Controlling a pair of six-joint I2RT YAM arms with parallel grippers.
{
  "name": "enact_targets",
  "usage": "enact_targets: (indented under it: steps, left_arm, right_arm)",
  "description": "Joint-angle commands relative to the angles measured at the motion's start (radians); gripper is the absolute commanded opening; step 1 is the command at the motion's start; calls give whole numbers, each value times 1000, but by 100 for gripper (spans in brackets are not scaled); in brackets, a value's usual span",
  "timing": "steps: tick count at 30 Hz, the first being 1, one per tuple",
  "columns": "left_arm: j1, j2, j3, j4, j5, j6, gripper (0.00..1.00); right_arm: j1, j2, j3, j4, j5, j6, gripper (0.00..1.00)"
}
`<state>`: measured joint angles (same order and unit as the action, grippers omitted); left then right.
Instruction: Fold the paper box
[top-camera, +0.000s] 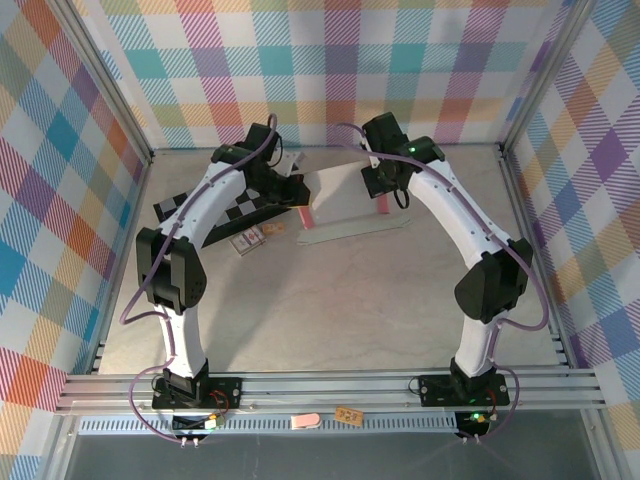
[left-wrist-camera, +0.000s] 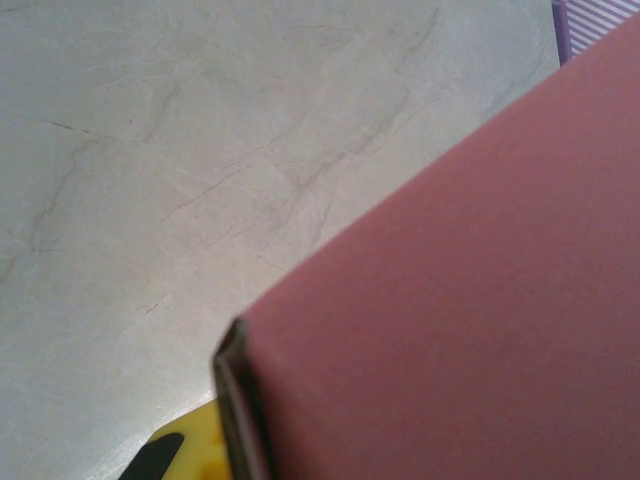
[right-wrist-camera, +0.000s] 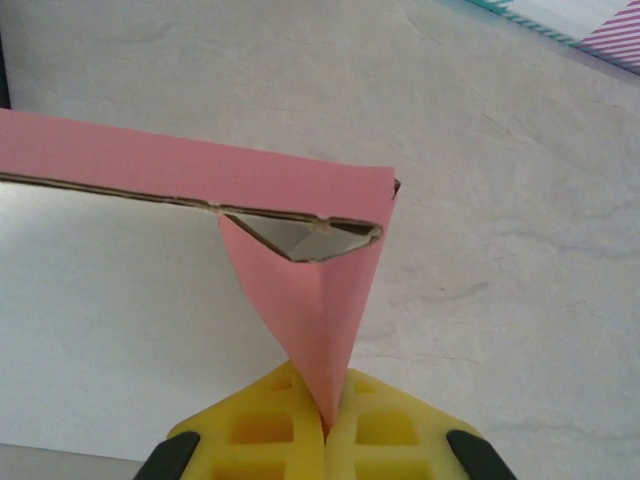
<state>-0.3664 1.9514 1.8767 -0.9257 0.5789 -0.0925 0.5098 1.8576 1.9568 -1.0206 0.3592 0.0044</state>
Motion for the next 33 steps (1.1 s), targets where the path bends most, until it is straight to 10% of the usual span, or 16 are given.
enact_targets:
  steps: [1, 15, 23, 33]
  left_arm:
    - [-34, -65, 39, 102, 86, -14, 0]
    - [-34, -80, 23, 117, 72, -21, 0]
    - [-35, -85, 24, 126, 65, -32, 0]
    - [-46, -80, 27, 138, 55, -54, 0]
  right_arm:
    - [18, -1, -26, -13, -55, 14, 5]
    - [-1, -27, -104, -19, -120, 38, 25]
    - [5, -30, -113, -48, 123, 78, 0]
    - [62, -23, -105, -68, 374, 107, 0]
